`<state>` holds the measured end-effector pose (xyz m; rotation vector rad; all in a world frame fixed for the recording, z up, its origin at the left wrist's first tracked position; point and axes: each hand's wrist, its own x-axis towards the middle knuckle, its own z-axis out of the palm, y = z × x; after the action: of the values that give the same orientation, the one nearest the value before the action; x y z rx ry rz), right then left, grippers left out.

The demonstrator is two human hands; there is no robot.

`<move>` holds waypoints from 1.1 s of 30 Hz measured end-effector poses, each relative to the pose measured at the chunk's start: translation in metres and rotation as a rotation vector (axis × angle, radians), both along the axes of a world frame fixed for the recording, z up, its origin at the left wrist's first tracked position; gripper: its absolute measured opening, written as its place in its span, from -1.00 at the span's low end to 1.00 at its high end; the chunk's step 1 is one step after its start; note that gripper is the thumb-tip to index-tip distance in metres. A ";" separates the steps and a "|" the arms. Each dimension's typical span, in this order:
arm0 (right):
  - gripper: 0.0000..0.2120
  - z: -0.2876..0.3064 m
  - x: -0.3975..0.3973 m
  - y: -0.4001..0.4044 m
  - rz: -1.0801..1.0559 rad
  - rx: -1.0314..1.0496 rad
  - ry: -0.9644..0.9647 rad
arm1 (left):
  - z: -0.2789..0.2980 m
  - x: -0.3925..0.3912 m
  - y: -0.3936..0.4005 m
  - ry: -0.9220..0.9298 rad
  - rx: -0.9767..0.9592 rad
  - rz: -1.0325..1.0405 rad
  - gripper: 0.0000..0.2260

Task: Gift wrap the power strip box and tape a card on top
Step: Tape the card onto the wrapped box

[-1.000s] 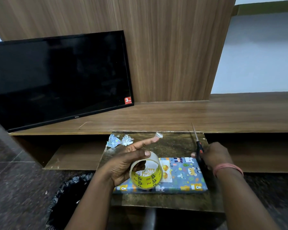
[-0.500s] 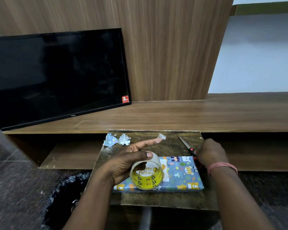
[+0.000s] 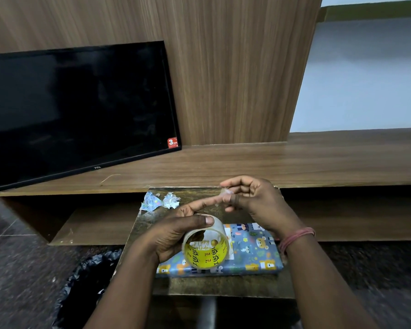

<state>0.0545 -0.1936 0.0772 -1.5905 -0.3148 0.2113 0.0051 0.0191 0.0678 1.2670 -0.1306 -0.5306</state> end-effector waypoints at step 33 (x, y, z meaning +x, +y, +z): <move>-0.90 -0.006 0.029 -0.038 -0.652 0.249 -0.021 | 0.013 0.087 -0.022 -0.049 0.228 -0.042 -0.57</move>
<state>0.0835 -0.2319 0.0716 -1.3708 0.1661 -0.3362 0.0920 -0.0024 0.0813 1.5028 -0.1406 -0.5627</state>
